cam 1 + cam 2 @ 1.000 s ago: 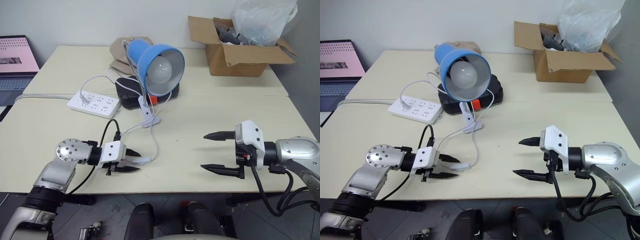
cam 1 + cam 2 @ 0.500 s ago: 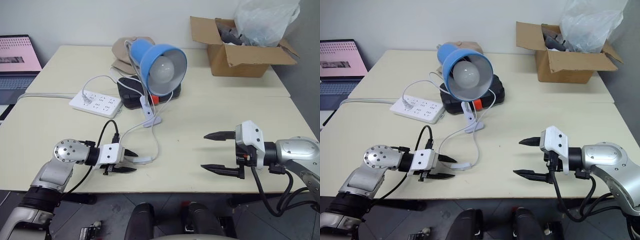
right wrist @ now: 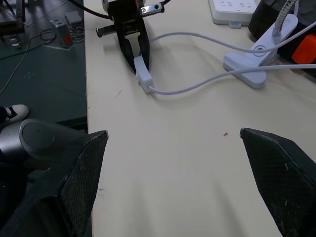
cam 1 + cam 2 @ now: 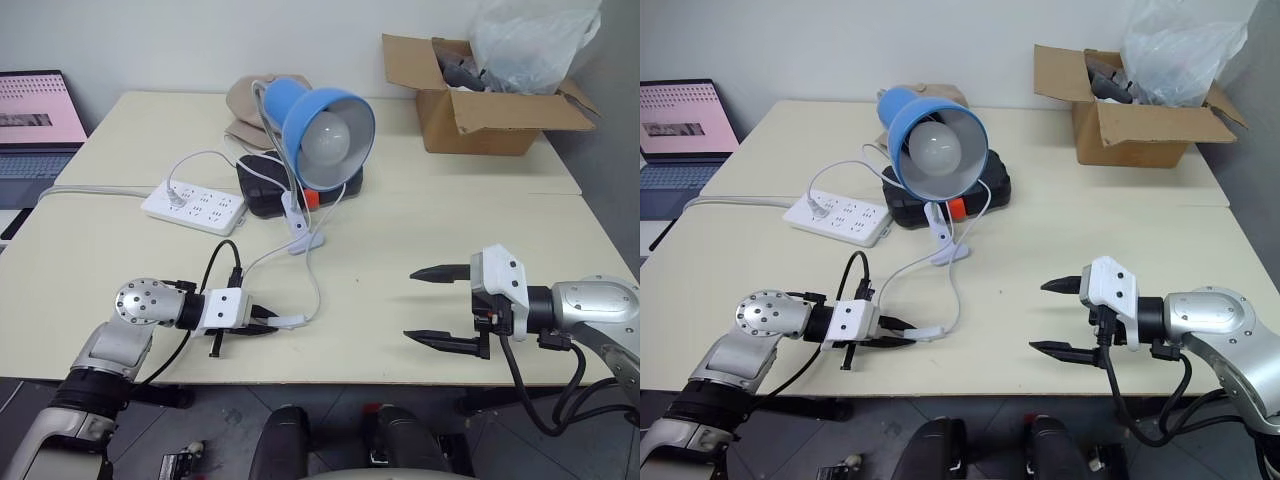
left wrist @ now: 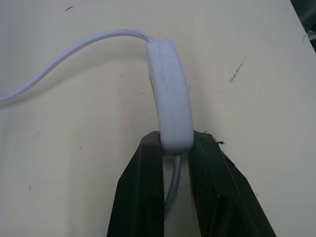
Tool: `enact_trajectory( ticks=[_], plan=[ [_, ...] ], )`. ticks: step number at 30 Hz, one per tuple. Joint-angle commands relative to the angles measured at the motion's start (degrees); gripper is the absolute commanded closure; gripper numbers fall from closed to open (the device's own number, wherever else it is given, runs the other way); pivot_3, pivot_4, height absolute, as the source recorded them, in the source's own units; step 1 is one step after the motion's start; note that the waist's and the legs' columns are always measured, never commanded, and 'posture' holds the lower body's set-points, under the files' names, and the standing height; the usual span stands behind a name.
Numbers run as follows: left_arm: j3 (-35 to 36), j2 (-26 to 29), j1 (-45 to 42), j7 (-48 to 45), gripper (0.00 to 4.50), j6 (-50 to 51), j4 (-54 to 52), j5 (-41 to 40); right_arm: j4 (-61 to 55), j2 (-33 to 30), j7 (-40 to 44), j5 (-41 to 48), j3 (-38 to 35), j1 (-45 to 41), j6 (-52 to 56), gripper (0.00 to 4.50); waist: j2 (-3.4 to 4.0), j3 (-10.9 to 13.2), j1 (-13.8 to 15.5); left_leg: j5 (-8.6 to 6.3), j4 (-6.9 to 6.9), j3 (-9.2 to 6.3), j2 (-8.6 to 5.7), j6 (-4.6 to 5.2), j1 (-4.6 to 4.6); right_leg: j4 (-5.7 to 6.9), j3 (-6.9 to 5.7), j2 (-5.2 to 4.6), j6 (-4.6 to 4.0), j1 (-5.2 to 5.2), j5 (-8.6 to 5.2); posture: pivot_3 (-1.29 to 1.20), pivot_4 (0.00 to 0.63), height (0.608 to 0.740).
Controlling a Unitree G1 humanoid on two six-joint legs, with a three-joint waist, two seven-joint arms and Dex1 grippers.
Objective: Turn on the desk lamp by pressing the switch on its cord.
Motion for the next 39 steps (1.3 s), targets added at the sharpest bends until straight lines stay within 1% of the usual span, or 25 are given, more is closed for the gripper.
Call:
enact_trajectory(
  ticks=[1,5,9,11,12,15,20,24,31,39],
  plan=[
    [-1.72,-2.06,-2.66,-0.68,4.1,3.6,-1.8,-1.09,-1.49,-0.42,-0.64,0.95,-2.15,-0.93,0.0,0.0,0.0,0.0,0.16,0.0,0.0,0.0,-0.01,0.0,0.0,0.0,0.0,0.0,0.0,0.0,0.0,0.0,0.15,0.74],
    [-2.86,-6.26,-7.21,0.95,4.1,6.29,-2.24,-0.58,-1.67,-0.36,-2.16,1.13,-2.74,-1.53,0.99,0.0,-0.03,0.02,0.3,0.0,0.02,0.0,-0.03,0.01,-0.08,-0.04,0.0,0.0,0.01,-0.01,0.0,0.0,0.15,0.74],
    [-6.76,-10.4,-13.55,0.66,4.1,11.57,-2.51,1.51,-1.75,-0.23,-4.73,-0.23,-1.24,-3.1,2.72,0.0,-0.05,0.02,0.22,0.0,0.02,-0.01,-0.03,0.01,-0.12,-0.05,0.0,0.06,0.02,-0.03,0.0,0.0,0.15,0.74],
    [-7.76,-11.34,-15.13,0.31,4.1,13.34,-2.82,1.68,-1.7,-0.02,-5.42,-0.18,-0.57,-3.91,3.54,0.0,-0.05,0.02,0.16,0.0,0.01,0.0,-0.02,0.01,-0.11,-0.04,0.02,0.09,0.02,-0.04,-0.01,0.0,0.15,0.74],
    [-8.16,-12.18,-16.33,0.35,4.1,15.48,-3.1,1.51,-1.65,0.17,-5.72,-0.15,0.06,-4.64,4.06,0.0,-0.06,0.02,0.05,0.0,0.01,0.0,-0.02,0.01,-0.13,-0.04,0.03,0.1,0.02,-0.05,-0.01,0.0,0.15,0.74],
    [-8.52,-14.9,-20.28,1.51,4.1,26.83,-5.26,-0.4,-1.47,0.32,-5.86,-0.43,2.17,-6.66,4.94,0.0,-0.11,0.05,-0.25,0.01,0.02,-0.01,-0.02,0.01,-0.13,-0.03,0.06,0.14,0.02,-0.05,-0.01,0.0,0.15,0.74],
    [-8.76,-14.73,-21.8,0.63,4.1,34.33,-7.92,-1.17,-0.98,0.89,-5.26,-0.83,4.46,-9.1,4.85,0.0,-0.1,0.05,-0.45,0.01,0.01,-0.06,0.02,0.01,-0.11,-0.02,0.07,0.24,0.02,-0.05,-0.01,0.0,0.15,0.74],
    [-8.65,-14.34,-22.32,1.08,4.1,38.62,-10.37,-1.27,0.5,2.51,-5.18,-2.19,8.03,-13.02,5.21,0.0,-0.11,0.05,-0.48,0.01,0.02,-0.08,0.04,0.01,-0.11,-0.02,0.06,0.26,0.01,-0.06,-0.01,0.0,0.15,0.74],
    [-8.19,-13.5,-21.26,1.75,4.1,40.88,-14.39,-1.63,8.01,5.73,-4.17,-7.22,15.77,-20.23,5.67,0.0,-0.11,0.05,-0.4,0.01,0.03,-0.05,0.02,0.01,-0.12,-0.02,0.1,0.23,0.01,-0.06,-0.01,0.0,0.15,0.74],
    [-7.94,-12.75,-20.58,2.71,4.1,41.81,-16.39,-1.65,13.82,8.08,0.64,-10.14,21.06,-27.38,5.63,0.0,-0.1,0.05,-0.43,0.01,0.02,-0.02,0.04,0.01,-0.12,-0.02,0.11,0.24,0.01,-0.08,-0.01,0.0,0.15,0.74]
  ],
)
